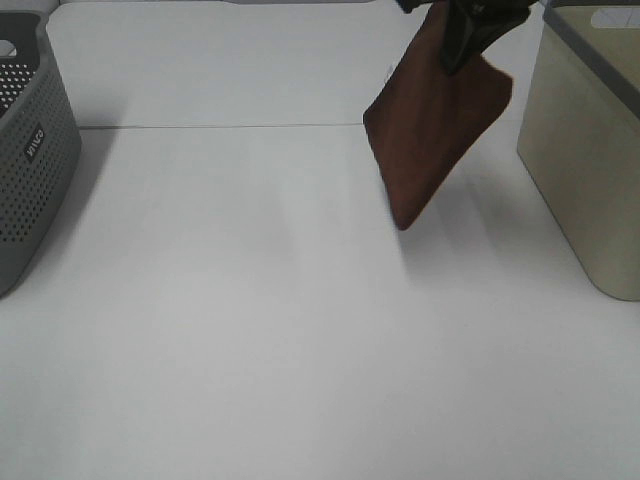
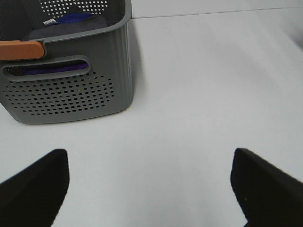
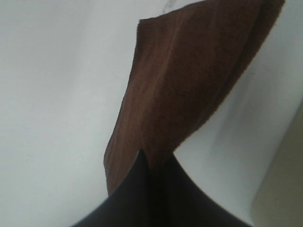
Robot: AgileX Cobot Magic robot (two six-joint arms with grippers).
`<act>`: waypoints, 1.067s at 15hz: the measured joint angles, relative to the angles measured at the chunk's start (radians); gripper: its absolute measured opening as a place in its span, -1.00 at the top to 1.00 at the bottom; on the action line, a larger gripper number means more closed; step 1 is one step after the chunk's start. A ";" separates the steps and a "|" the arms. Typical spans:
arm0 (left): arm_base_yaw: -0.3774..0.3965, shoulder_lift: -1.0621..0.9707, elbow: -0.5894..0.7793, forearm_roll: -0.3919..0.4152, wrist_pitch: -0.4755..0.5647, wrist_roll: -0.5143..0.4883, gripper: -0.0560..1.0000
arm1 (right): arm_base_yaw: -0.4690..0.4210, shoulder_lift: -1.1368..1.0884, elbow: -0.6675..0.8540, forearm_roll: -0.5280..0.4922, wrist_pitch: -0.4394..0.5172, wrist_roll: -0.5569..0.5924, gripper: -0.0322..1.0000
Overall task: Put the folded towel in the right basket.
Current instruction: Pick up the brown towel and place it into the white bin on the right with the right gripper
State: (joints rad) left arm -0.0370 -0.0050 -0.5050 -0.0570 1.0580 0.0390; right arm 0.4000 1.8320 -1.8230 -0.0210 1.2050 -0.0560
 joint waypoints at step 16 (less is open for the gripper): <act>0.000 0.000 0.000 0.000 0.000 0.000 -0.77 | -0.657 -0.010 -0.006 0.151 -0.083 -0.100 0.93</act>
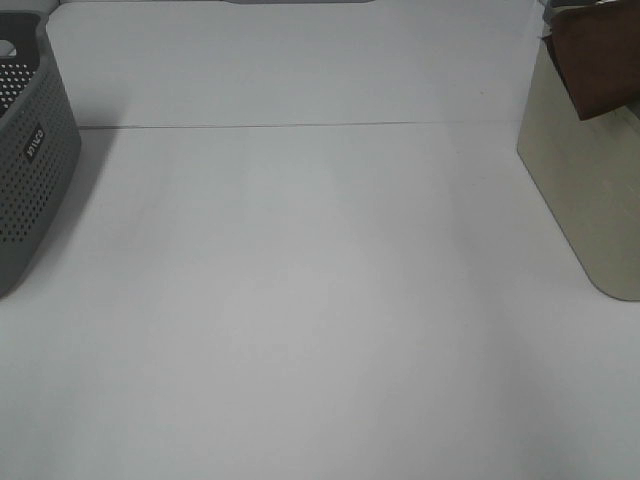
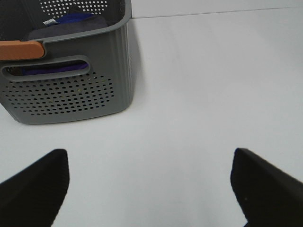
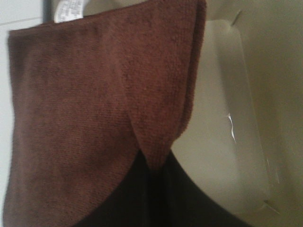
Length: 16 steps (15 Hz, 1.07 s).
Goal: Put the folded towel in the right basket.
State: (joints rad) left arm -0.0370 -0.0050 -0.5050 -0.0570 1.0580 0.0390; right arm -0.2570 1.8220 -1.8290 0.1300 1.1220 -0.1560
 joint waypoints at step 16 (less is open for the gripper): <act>0.000 0.000 0.000 0.000 0.000 0.000 -0.77 | -0.047 0.026 0.000 0.069 -0.007 0.023 -0.37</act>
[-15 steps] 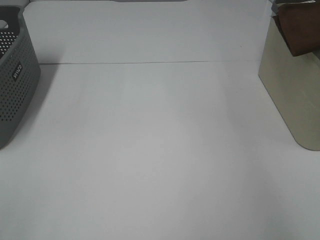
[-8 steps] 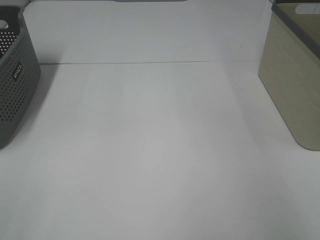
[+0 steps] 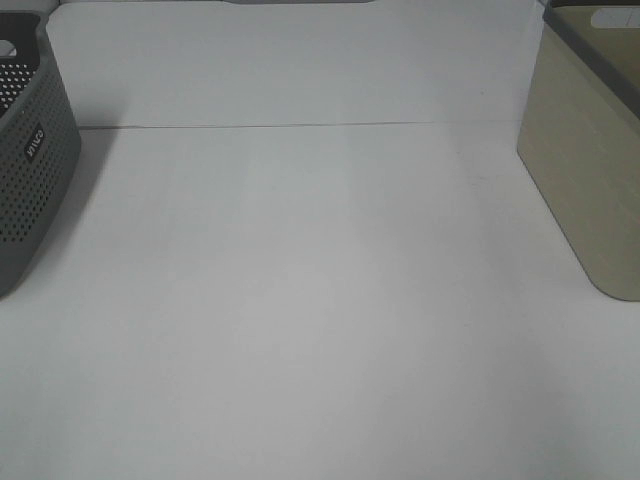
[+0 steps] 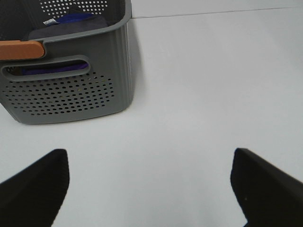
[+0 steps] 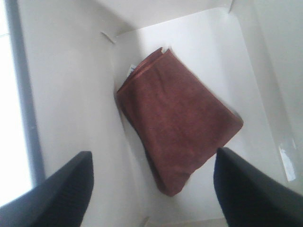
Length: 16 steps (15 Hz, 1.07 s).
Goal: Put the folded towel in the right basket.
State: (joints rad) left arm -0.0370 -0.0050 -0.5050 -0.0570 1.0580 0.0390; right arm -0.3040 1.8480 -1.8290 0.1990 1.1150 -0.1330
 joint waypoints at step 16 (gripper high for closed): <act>0.000 0.000 0.000 0.000 0.000 0.000 -0.77 | 0.402 -0.532 0.469 -0.088 0.097 0.078 -0.37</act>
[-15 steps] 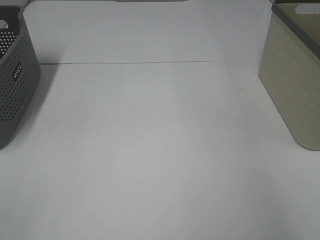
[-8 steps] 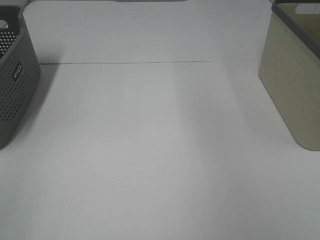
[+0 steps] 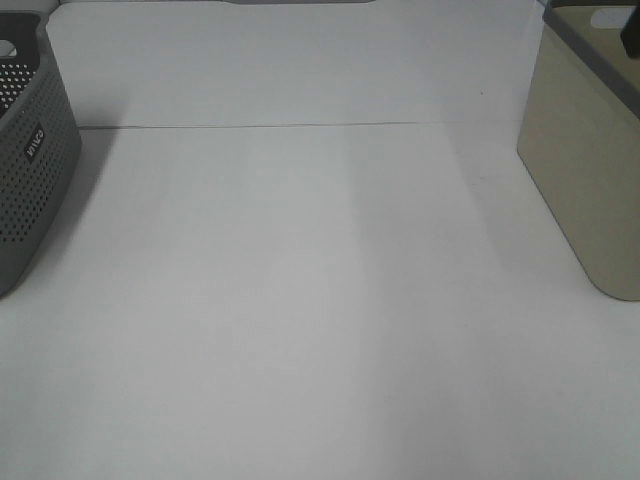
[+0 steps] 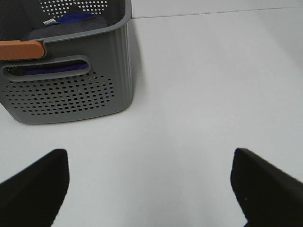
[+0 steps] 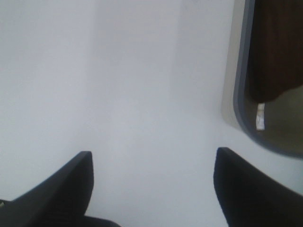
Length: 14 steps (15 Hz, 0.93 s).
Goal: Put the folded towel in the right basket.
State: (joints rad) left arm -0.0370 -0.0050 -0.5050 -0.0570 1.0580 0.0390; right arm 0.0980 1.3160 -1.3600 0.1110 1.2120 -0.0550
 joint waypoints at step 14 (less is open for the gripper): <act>0.000 0.000 0.000 0.000 0.000 0.000 -0.77 | 0.000 -0.955 0.798 -0.041 -0.096 -0.050 -0.37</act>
State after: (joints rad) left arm -0.0370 -0.0050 -0.5050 -0.0570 1.0580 0.0390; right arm 0.0980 0.3610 -0.5620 0.0700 1.1160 -0.1050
